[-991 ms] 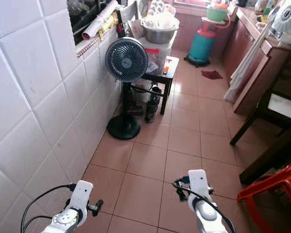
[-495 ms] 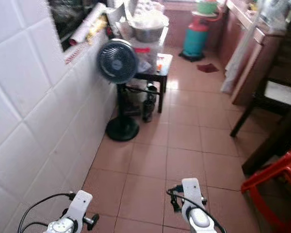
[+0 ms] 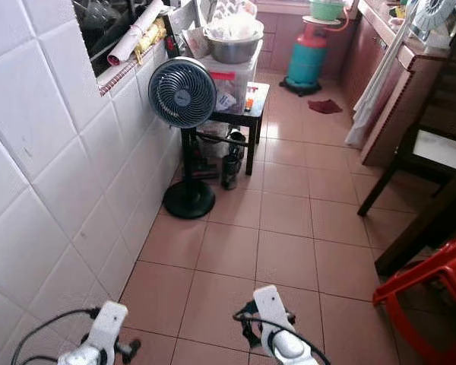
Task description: Setting the table
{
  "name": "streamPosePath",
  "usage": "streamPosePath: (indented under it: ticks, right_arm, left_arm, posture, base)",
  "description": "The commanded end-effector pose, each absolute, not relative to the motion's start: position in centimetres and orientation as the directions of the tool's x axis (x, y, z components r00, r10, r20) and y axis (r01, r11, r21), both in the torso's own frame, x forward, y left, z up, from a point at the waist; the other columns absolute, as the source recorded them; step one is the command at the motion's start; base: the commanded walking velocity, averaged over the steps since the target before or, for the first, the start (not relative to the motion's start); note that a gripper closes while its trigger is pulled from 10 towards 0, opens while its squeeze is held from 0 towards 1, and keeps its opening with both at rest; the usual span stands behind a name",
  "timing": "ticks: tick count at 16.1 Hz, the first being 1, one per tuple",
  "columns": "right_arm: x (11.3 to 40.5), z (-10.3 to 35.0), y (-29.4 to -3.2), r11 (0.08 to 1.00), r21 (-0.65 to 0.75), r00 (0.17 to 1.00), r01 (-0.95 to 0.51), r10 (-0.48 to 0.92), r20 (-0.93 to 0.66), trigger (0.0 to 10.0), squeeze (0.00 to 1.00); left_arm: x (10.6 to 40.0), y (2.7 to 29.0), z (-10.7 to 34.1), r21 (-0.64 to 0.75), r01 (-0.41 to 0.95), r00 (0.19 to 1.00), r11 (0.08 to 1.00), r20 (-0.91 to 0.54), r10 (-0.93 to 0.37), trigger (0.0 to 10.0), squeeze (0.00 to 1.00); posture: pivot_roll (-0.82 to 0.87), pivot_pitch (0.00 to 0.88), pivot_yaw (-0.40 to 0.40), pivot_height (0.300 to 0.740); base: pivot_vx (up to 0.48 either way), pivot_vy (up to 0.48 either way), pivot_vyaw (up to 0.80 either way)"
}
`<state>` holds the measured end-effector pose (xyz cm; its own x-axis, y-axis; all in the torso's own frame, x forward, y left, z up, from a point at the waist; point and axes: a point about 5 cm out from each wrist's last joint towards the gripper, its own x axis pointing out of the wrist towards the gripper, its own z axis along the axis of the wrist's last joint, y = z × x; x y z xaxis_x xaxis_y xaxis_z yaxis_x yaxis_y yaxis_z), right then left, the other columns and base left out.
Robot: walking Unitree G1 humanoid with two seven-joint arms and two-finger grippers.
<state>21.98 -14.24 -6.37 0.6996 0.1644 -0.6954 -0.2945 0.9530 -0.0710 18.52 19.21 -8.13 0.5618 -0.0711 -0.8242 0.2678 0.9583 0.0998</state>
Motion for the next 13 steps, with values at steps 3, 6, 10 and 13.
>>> streamPosePath:
  ticks: [3,6,10,13]
  right_arm:
    - [21.6,-6.7,-14.1,0.95,-0.073,0.683,-0.303,0.163,-0.711,10.0,0.0]
    - [20.9,-7.0,-14.3,0.937,-0.087,0.667,-0.338,0.173,-0.725,10.0,0.0]
    - [20.5,-7.2,-14.6,0.932,-0.095,0.656,-0.349,0.171,-0.735,10.0,0.0]
    - [20.5,-7.2,-14.6,0.932,-0.095,0.656,-0.349,0.171,-0.735,10.0,0.0]
  left_arm:
    - [18.4,18.5,-8.3,0.08,0.289,0.548,0.954,-0.831,-0.096,10.0,0.0]
    - [18.8,18.1,-8.2,0.087,0.307,0.545,0.948,-0.832,-0.1,10.0,0.0]
    - [19.7,17.2,-7.9,0.098,0.328,0.541,0.94,-0.835,-0.102,10.0,0.0]
    - [19.7,17.2,-7.9,0.098,0.328,0.541,0.94,-0.835,-0.102,10.0,0.0]
  posture:
    - [0.15,0.0,-0.051,0.74]
    - [0.15,0.0,-0.054,0.74]
    - [0.15,0.0,-0.051,0.74]
    - [0.15,0.0,-0.051,0.74]
  base:
    - [0.245,0.0,-0.8]
    - [0.273,0.0,-0.29]
    - [0.285,0.0,0.0]
    - [0.289,0.0,0.0]
